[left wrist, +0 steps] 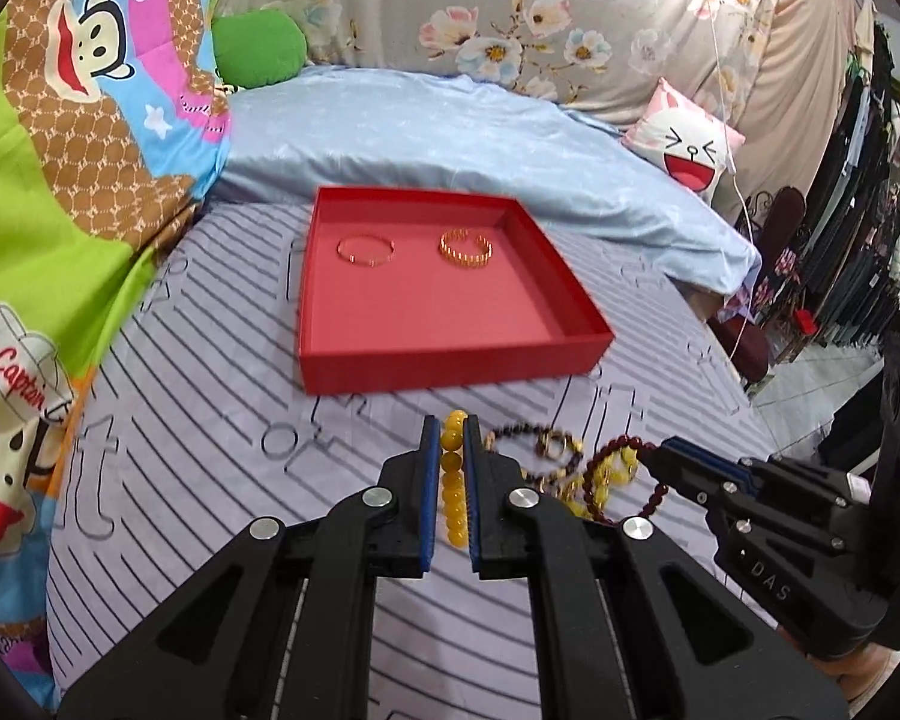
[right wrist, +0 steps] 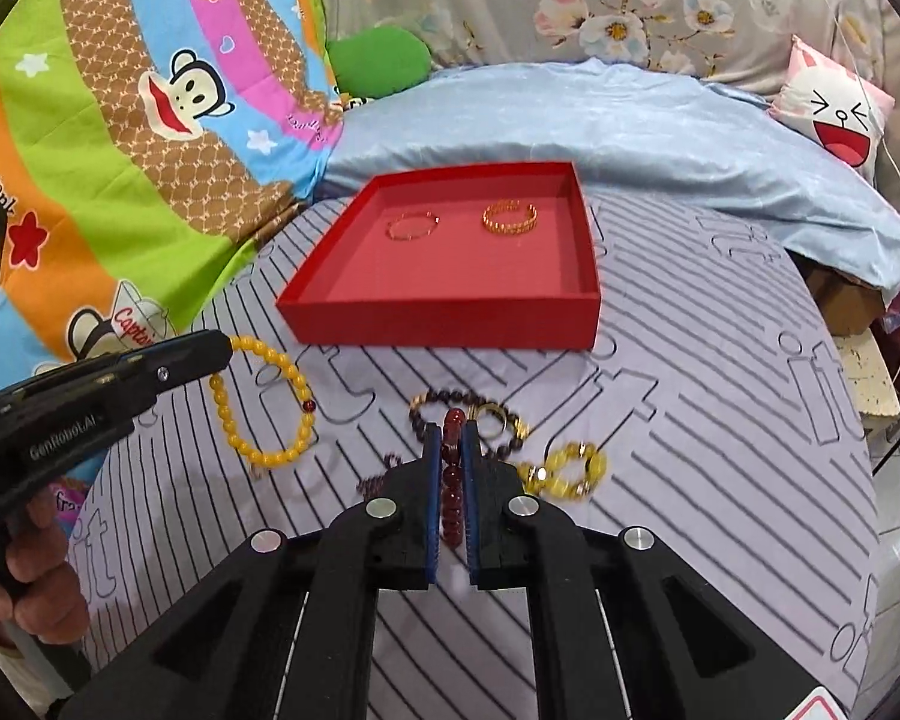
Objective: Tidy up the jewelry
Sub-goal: 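Grasp the dark red bead bracelet with the right tool while the left tool grasps the yellow bead bracelet, then carry both bead bracelets into the red tray beside the bangles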
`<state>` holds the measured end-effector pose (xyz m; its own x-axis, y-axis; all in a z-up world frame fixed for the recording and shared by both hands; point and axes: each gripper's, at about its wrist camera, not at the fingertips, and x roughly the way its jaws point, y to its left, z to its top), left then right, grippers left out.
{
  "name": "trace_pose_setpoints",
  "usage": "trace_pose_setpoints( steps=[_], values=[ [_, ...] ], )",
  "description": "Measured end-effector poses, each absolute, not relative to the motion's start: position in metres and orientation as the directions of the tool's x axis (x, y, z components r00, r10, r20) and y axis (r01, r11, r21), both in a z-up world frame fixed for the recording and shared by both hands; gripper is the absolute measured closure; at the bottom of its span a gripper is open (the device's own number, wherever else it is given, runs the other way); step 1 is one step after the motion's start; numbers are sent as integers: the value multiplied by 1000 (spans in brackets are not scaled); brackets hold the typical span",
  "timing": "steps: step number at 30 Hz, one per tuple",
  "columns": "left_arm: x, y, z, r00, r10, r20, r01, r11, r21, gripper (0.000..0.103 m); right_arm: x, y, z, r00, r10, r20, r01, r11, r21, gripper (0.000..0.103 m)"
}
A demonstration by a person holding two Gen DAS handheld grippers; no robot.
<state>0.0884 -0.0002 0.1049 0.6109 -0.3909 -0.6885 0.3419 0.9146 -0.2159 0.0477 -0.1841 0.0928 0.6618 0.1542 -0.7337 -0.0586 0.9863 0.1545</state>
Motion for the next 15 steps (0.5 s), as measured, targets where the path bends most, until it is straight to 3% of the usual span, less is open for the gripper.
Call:
trace_pose_setpoints(
  steps=[15],
  values=[
    [178,-28,143,660,-411,-629,380,905,-192,96,149,-195,134,721,164,-674,-86,985,147,97]
  ],
)
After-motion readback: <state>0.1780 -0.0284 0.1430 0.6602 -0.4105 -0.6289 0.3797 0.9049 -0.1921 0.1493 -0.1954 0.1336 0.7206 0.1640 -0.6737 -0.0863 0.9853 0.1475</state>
